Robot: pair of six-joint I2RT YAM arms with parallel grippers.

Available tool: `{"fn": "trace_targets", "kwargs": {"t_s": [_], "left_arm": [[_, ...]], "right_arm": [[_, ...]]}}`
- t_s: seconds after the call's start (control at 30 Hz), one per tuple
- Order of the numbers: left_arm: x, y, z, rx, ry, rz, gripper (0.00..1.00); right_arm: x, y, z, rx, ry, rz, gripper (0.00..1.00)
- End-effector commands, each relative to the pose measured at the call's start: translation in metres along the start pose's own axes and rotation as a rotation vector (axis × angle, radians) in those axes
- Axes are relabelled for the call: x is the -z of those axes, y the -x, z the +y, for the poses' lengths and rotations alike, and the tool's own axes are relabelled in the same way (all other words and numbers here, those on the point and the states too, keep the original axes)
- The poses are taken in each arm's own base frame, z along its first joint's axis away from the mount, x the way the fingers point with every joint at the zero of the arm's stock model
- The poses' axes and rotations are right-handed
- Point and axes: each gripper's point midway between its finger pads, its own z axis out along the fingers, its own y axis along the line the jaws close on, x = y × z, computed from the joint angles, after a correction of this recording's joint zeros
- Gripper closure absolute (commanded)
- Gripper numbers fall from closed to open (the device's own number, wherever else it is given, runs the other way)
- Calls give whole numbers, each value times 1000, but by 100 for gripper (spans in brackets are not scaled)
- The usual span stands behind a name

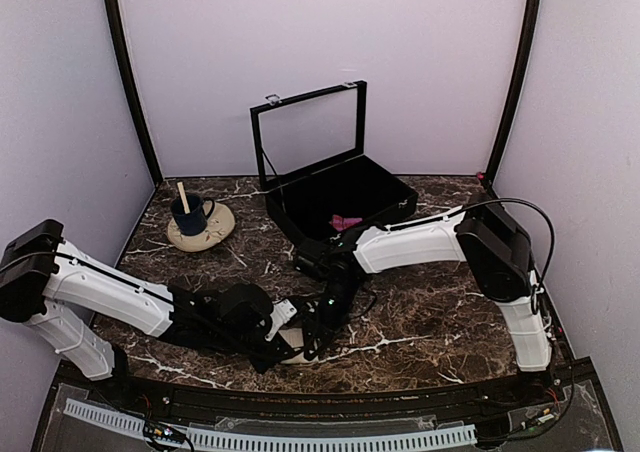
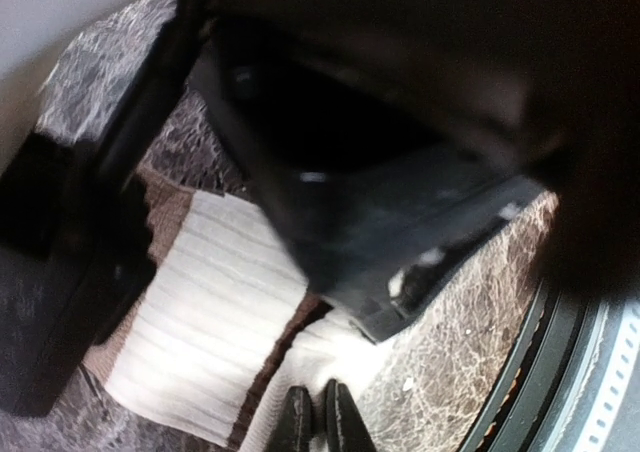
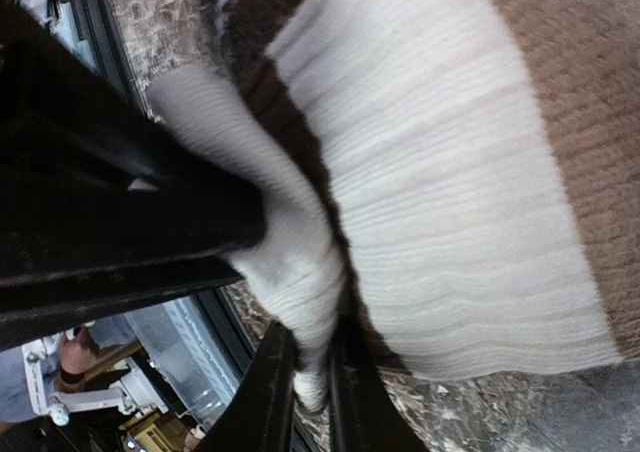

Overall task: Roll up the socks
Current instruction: Roll the sock at the center of the board.

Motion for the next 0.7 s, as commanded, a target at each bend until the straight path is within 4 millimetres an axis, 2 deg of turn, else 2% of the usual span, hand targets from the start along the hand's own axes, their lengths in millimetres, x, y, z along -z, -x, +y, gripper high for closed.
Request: {"fn": "trace_targets", "kwargs": {"t_s": [0.0,0.1,0.23,0.5,0.67], "left_arm": [[-1,-42,5,98,10,122,100],[1,-46,8,147,18,119,100],[1,-53,10,189,22,134,100],[6,-49,17,284,-12,106,100],[11,-41,19,337,-75,77,100]], "right_arm": [[8,12,-6,3,8,-59,82],[15,15,-6,-2,23,-85,75],[25,19,-7,-2,42,-121,71],[36,14,-17,-24,74,-164,69],[49,16,-24,-43,73,-230,69]]}}
